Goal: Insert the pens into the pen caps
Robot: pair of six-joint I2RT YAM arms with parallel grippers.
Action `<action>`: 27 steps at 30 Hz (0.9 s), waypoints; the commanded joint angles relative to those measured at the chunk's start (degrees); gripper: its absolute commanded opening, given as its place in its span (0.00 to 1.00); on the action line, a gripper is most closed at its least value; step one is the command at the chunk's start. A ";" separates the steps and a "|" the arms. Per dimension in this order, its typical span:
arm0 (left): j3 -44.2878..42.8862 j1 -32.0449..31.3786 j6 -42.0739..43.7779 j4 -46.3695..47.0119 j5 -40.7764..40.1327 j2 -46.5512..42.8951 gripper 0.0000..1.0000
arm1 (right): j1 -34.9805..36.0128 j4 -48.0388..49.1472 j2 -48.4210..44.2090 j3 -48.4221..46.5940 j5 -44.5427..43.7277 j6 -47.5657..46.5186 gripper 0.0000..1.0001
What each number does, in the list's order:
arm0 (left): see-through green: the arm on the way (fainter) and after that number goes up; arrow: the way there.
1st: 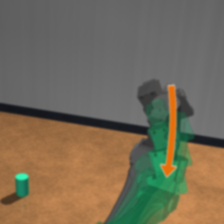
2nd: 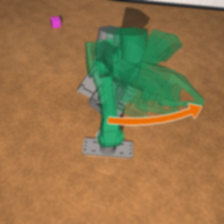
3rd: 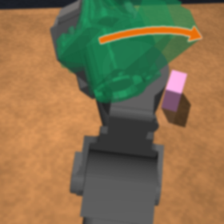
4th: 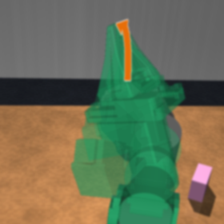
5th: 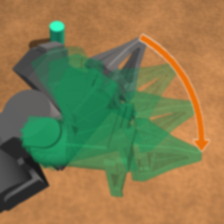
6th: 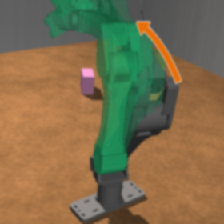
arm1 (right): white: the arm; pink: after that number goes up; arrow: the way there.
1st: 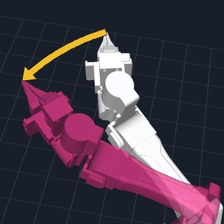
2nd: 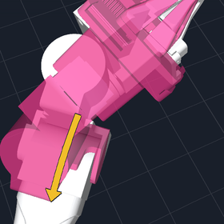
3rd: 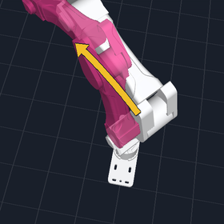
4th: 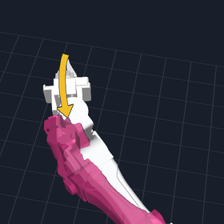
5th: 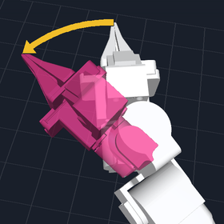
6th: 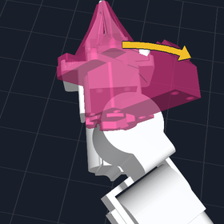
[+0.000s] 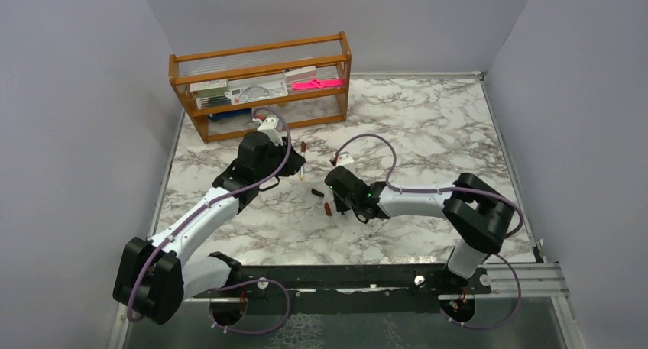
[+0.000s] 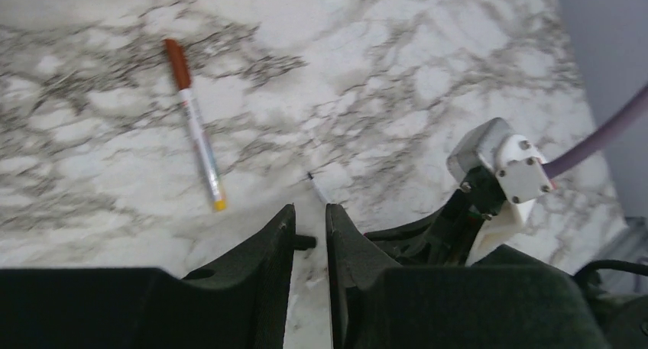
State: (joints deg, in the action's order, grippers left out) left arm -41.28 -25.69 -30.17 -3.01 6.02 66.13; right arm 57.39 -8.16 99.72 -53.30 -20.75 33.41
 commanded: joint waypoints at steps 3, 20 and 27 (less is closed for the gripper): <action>7.45 -0.17 -9.44 27.36 23.81 -5.37 0.27 | 0.31 15.15 -20.39 13.34 0.29 3.31 0.02; 13.38 -8.85 -20.45 59.15 27.86 -8.10 0.50 | 0.28 57.42 -45.28 32.13 14.05 1.16 0.02; 14.48 -12.29 -20.16 61.16 24.24 -7.20 0.51 | 0.27 56.87 -46.78 30.80 16.35 -0.10 0.02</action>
State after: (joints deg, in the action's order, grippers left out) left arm -27.49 -36.91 -50.26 54.04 32.71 58.39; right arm 57.39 46.44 53.76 -21.50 -7.51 34.98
